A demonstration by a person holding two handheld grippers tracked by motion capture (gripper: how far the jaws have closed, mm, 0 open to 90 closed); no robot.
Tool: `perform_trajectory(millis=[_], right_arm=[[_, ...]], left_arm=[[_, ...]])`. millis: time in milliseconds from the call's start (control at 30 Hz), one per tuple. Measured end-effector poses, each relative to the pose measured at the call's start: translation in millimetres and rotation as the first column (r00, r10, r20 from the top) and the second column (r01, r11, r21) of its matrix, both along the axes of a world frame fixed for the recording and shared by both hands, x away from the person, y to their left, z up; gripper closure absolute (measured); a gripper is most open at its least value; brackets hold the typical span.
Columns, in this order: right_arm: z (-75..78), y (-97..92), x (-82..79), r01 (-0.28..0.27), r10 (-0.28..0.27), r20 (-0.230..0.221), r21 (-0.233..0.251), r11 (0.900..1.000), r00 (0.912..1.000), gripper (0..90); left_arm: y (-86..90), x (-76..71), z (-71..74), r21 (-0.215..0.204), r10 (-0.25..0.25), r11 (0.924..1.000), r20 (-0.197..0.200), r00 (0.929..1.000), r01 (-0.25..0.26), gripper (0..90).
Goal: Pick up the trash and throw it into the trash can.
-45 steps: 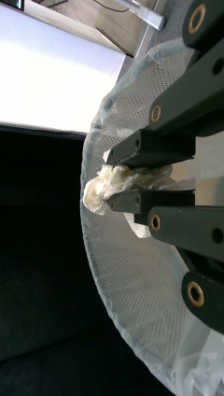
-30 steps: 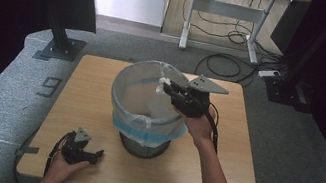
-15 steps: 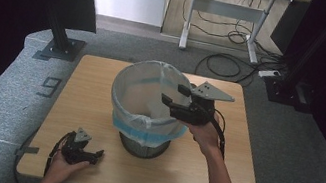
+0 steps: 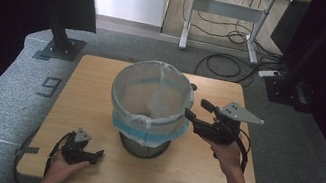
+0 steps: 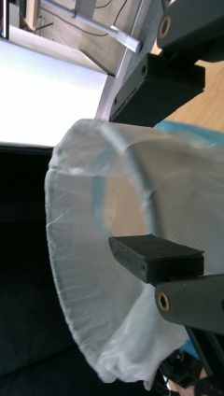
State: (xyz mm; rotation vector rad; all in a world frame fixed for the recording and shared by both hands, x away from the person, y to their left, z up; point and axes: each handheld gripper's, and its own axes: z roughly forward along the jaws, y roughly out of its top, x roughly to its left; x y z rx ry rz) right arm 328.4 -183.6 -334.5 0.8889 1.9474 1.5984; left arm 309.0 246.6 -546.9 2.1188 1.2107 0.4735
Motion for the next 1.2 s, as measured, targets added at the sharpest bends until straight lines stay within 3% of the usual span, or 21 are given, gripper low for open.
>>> perform_trajectory(millis=[533, 767, 1000, 1200], right_arm=[[-36.6, -40.7, -15.0, 0.041, -0.040, -0.036, 0.022, 0.9989, 0.9985, 34.2], [-51.7, -49.3, -17.6, 0.057, -0.057, -0.070, -0.001, 0.9984, 0.9959, 34.1], [-79.7, -51.2, -17.2, 0.060, -0.062, -0.130, -0.016, 0.9981, 0.9896, 33.9], [-91.2, -54.0, -16.3, 0.071, -0.075, -0.153, -0.035, 0.9969, 0.9853, 33.9]], left_arm=[[-0.1, -0.2, -0.1, 0.000, 0.002, 1.0000, 0.001, 1.0000, -0.002, 12.6], [-0.2, -0.3, -0.1, 0.000, 0.003, 1.0000, 0.002, 1.0000, -0.003, 12.6], [-0.2, -0.3, -0.1, 0.000, 0.003, 1.0000, 0.001, 1.0000, -0.003, 12.7], [-0.2, -0.3, -0.1, 0.000, 0.003, 1.0000, 0.001, 1.0000, -0.003, 12.6]])
